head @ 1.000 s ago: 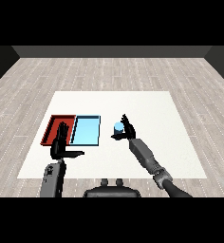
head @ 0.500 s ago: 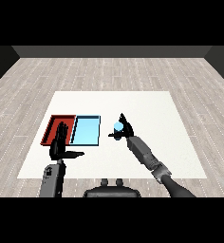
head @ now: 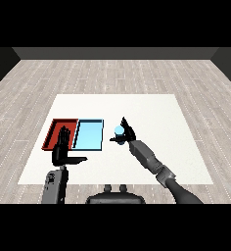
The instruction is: Pick the blue can and put it in the blue box
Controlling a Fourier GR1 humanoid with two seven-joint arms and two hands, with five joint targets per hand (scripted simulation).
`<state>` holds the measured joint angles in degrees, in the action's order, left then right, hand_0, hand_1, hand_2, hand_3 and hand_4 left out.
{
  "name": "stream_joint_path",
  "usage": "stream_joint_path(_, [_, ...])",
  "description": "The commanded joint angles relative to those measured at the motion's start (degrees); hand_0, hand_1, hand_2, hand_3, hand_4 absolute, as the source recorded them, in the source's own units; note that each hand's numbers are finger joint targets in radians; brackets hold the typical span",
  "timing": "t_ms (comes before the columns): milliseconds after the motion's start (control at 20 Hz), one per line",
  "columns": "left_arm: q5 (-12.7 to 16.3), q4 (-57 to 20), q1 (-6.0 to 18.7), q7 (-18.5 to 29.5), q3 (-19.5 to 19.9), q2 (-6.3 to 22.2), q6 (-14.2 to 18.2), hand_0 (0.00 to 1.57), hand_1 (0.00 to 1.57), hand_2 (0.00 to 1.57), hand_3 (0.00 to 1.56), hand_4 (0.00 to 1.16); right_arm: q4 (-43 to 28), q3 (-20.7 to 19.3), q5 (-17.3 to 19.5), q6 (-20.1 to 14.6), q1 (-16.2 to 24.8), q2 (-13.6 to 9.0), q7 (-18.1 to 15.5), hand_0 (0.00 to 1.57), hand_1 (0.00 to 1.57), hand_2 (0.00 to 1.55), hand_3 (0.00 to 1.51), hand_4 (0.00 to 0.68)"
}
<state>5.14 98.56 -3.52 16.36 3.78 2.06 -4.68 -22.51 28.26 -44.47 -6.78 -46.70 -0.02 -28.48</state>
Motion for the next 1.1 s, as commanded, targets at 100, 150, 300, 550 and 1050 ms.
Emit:
stream_joint_path(100, [1.1, -4.5, 5.7, -0.6, 2.9, 1.8, 0.0, 0.0, 0.0, 0.0, 0.0, 0.0, 1.5, 2.3, -4.0, -8.4, -0.7, 0.0, 1.6, 0.55, 0.55, 0.72, 0.62, 0.0])
stream_joint_path(150, [0.9, -1.8, 3.0, -1.6, 1.7, 0.9, 0.4, 0.0, 0.0, 0.0, 0.0, 0.0, -0.1, 5.7, -3.5, -14.2, -2.0, 0.0, 5.2, 1.39, 1.39, 1.41, 1.34, 0.431])
stream_joint_path(300, [0.4, 1.1, 1.1, -2.1, 0.8, 0.0, 1.2, 0.0, 0.0, 0.0, 0.0, 0.0, 3.5, 10.1, 0.6, -18.9, -5.0, 0.0, 8.3, 1.56, 1.56, 1.55, 1.5, 0.539])
stream_joint_path(550, [0.3, -0.7, 0.7, -0.6, 0.7, 0.5, 0.0, 0.0, 0.0, 0.0, 0.0, 0.0, 3.4, 15.9, 1.5, -21.7, -1.7, 0.0, 9.3, 1.45, 1.45, 1.53, 1.5, 0.523])
stream_joint_path(1050, [-0.8, -4.5, 4.1, -0.9, -0.6, 0.6, -0.5, 0.0, 0.0, 0.0, 0.0, 0.0, 0.0, 11.5, 4.8, -17.6, -7.6, -0.6, 6.8, 1.49, 1.49, 1.46, 1.4, 0.562])
